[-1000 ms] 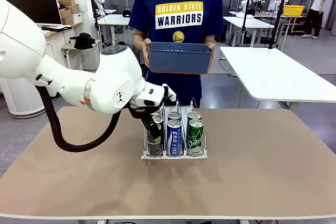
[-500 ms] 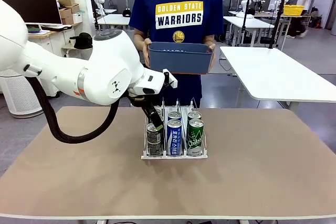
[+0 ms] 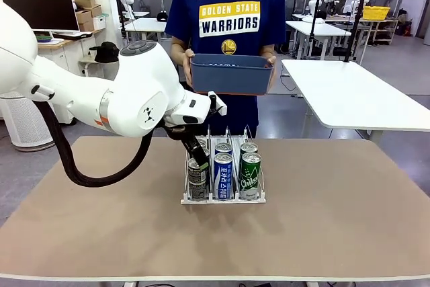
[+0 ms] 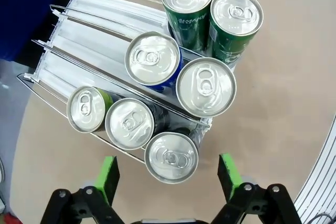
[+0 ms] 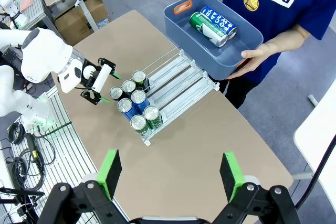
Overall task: Fill the beverage cans into the dispenser.
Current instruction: Place the picked Pepsi coke in the line of the Automatic Can Dispenser with the same cans, then pick up the Ionic drink handed by the human.
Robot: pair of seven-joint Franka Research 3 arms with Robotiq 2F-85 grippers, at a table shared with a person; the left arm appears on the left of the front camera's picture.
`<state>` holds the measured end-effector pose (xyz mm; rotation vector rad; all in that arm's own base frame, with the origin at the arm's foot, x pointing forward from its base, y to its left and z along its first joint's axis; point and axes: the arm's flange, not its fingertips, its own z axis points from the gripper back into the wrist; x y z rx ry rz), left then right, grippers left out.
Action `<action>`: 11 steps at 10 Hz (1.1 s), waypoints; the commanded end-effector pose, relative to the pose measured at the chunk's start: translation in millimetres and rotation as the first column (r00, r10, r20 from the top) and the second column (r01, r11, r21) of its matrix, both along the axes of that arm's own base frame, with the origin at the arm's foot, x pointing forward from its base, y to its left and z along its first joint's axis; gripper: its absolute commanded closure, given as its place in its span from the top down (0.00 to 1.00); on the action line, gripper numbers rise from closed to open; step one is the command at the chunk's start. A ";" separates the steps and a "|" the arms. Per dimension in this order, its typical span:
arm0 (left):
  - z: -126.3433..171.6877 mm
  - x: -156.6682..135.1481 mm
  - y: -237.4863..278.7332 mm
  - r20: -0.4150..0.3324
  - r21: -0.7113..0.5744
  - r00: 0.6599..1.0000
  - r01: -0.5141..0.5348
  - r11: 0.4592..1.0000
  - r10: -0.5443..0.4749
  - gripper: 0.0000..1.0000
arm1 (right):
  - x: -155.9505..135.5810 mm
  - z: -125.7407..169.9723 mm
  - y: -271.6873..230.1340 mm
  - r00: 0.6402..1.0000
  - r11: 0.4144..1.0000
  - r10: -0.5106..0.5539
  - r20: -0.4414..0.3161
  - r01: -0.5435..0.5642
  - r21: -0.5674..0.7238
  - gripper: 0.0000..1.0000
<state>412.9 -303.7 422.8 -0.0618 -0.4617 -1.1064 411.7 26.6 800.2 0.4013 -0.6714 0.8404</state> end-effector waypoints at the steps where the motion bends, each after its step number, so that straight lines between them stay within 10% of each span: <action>1: 4.5 1.8 -0.4 -0.002 0.003 1.000 0.006 1.000 -0.006 1.00 | -0.7 0.2 0.1 1.000 1.000 0.001 0.001 -0.001 0.000 1.00; 11: 1.5 1.0 -0.8 0.002 -0.002 1.000 0.000 1.000 0.000 1.00 | -0.7 0.2 0.1 1.000 1.000 0.001 0.001 -0.001 0.000 1.00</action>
